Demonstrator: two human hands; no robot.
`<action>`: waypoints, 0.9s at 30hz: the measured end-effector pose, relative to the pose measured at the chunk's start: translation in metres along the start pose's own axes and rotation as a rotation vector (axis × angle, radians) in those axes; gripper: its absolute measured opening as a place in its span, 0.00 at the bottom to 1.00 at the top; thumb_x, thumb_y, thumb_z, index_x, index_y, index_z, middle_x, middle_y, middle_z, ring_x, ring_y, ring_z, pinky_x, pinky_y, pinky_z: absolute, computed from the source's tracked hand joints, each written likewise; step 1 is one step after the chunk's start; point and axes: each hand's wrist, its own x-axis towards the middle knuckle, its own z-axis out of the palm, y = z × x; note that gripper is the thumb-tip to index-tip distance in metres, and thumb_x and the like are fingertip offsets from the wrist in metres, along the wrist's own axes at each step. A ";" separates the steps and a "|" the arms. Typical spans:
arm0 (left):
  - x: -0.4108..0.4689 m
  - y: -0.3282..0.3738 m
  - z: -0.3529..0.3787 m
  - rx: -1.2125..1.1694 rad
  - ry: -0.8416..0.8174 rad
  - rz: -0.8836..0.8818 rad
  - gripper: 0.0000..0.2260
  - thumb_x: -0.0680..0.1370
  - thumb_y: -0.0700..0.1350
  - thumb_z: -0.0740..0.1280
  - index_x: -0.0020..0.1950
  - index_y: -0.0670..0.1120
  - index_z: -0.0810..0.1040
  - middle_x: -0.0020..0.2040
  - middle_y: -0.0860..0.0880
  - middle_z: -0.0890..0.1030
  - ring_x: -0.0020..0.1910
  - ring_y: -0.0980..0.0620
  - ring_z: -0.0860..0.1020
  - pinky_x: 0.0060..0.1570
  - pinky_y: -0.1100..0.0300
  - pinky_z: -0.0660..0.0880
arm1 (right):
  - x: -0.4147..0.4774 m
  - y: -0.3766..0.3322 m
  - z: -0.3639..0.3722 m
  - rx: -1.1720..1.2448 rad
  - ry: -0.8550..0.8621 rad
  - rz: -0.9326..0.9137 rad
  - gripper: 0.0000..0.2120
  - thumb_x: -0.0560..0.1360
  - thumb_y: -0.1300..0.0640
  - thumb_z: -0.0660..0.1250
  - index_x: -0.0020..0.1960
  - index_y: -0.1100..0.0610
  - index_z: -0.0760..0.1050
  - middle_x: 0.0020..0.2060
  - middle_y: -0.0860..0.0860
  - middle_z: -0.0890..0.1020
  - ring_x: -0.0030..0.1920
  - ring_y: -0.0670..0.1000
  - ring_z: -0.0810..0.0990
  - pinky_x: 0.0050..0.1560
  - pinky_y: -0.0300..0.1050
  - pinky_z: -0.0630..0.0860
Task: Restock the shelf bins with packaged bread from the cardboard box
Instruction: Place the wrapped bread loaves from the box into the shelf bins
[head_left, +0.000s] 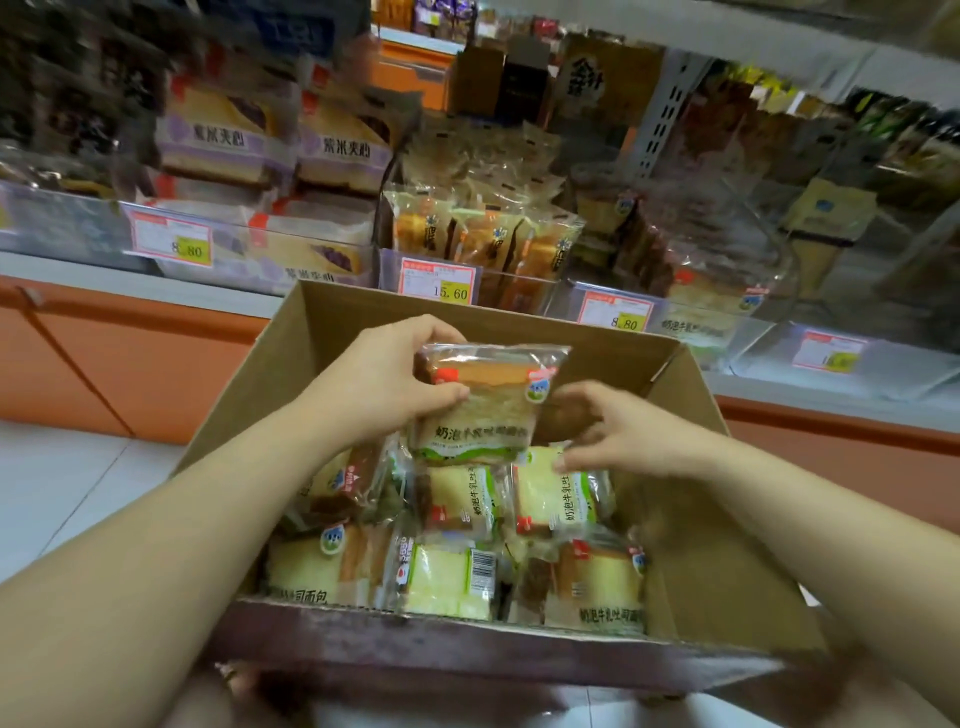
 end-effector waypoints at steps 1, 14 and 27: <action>0.001 -0.001 -0.002 0.017 0.041 -0.009 0.18 0.72 0.48 0.74 0.58 0.57 0.73 0.48 0.59 0.79 0.39 0.64 0.77 0.36 0.72 0.68 | 0.001 0.004 0.002 -0.256 -0.108 0.071 0.40 0.68 0.50 0.75 0.73 0.56 0.60 0.66 0.48 0.71 0.60 0.50 0.77 0.60 0.39 0.71; 0.002 -0.009 -0.009 -0.099 0.098 -0.112 0.24 0.70 0.51 0.75 0.63 0.55 0.71 0.47 0.56 0.78 0.47 0.59 0.77 0.47 0.65 0.72 | 0.005 0.026 0.039 -0.726 -0.429 0.004 0.17 0.69 0.54 0.73 0.33 0.50 0.64 0.31 0.45 0.69 0.34 0.48 0.68 0.34 0.43 0.65; 0.005 0.008 0.007 -0.351 0.017 -0.132 0.14 0.71 0.53 0.73 0.56 0.52 0.79 0.51 0.56 0.81 0.54 0.58 0.78 0.57 0.59 0.74 | -0.028 -0.073 -0.027 -0.392 0.300 -0.379 0.16 0.71 0.44 0.69 0.56 0.49 0.76 0.45 0.43 0.80 0.44 0.43 0.78 0.46 0.44 0.76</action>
